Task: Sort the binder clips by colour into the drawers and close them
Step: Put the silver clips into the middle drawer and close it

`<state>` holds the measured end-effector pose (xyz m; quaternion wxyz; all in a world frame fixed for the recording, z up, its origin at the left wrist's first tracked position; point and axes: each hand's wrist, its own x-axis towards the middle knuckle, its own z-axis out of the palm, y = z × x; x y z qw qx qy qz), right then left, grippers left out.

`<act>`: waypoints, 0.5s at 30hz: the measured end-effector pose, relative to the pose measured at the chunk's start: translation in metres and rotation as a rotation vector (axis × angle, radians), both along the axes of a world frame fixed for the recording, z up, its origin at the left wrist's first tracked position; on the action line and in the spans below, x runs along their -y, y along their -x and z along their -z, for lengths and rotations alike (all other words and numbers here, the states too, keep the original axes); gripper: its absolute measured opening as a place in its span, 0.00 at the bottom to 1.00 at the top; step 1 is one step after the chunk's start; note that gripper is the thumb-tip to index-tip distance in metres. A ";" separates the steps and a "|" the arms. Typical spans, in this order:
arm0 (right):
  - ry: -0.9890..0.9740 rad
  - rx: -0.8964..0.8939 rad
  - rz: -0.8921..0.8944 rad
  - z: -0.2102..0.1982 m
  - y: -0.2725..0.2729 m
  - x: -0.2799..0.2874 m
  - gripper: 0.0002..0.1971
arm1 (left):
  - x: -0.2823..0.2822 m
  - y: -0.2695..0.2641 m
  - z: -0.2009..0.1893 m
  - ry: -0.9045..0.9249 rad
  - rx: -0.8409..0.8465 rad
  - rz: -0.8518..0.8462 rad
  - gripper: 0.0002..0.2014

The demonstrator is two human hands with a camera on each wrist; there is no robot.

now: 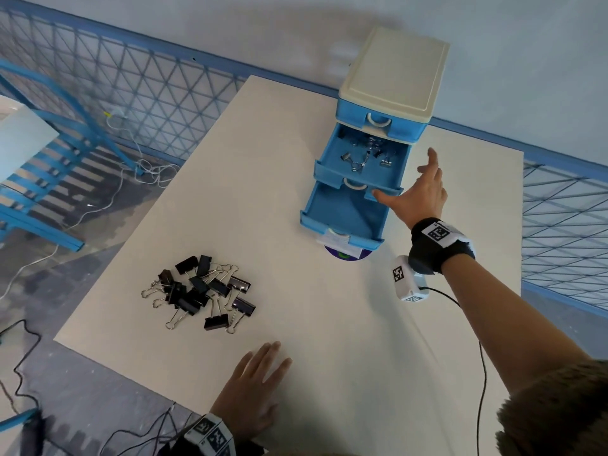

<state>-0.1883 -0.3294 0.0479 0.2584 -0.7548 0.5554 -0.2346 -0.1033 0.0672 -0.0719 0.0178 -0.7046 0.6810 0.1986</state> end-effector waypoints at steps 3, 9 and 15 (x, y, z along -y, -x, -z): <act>-0.037 -0.027 0.039 0.000 -0.004 0.021 0.60 | 0.001 0.001 -0.001 -0.020 -0.004 -0.006 0.37; -0.068 -0.155 0.056 -0.010 -0.011 0.058 0.62 | 0.005 -0.001 -0.003 0.011 0.010 -0.016 0.36; -0.047 -0.261 0.119 -0.017 -0.023 0.075 0.55 | 0.004 -0.002 0.000 0.040 0.022 -0.010 0.37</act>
